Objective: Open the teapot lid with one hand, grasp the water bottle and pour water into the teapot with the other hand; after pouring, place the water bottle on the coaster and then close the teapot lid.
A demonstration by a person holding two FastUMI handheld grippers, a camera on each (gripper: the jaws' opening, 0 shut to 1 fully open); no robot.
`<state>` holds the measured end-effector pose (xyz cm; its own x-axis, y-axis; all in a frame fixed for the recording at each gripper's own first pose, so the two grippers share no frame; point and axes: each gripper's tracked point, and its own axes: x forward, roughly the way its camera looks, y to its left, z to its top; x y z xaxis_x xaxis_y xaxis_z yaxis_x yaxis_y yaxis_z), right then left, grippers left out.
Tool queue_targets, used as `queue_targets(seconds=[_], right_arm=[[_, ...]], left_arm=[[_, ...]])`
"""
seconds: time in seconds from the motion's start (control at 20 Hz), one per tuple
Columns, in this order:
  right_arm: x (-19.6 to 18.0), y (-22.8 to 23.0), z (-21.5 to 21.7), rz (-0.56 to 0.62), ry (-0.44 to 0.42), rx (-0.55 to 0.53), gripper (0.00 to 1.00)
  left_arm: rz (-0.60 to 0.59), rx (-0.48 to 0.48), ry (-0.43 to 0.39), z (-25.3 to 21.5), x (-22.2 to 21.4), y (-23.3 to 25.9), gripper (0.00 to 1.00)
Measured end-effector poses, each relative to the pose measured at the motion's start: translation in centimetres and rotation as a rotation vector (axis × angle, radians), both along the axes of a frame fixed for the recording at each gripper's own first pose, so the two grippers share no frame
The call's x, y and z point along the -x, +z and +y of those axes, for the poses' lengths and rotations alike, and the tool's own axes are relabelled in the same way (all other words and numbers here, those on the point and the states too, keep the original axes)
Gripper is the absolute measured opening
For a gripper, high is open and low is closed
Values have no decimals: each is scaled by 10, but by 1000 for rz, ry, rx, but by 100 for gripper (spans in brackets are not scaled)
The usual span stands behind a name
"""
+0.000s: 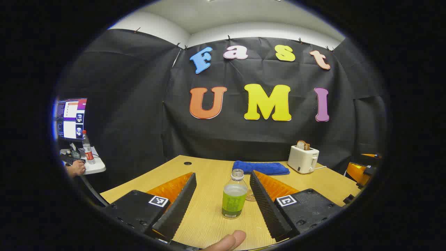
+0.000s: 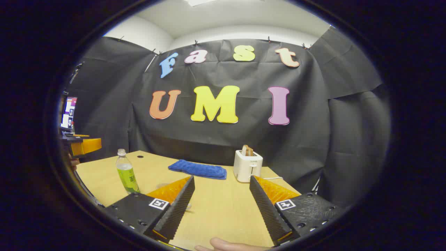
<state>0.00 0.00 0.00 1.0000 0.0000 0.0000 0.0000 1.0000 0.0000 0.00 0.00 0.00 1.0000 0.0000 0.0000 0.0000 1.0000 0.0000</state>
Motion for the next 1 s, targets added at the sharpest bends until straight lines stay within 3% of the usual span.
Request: queue_targets(seconds=[0.25,0.7,1.0], right_arm=[[-1,1,-3,-3,-2,-2,95],[-6,-9,1,27,15,-1,95],[-18,-22,34,35,104,-49,95]], left_arm=[[17,-52,2,-7,-3,-11,96],[23,-55,-33,-14,-7,-16,96],[26,-21,-36,-9,-2,-13,96]])
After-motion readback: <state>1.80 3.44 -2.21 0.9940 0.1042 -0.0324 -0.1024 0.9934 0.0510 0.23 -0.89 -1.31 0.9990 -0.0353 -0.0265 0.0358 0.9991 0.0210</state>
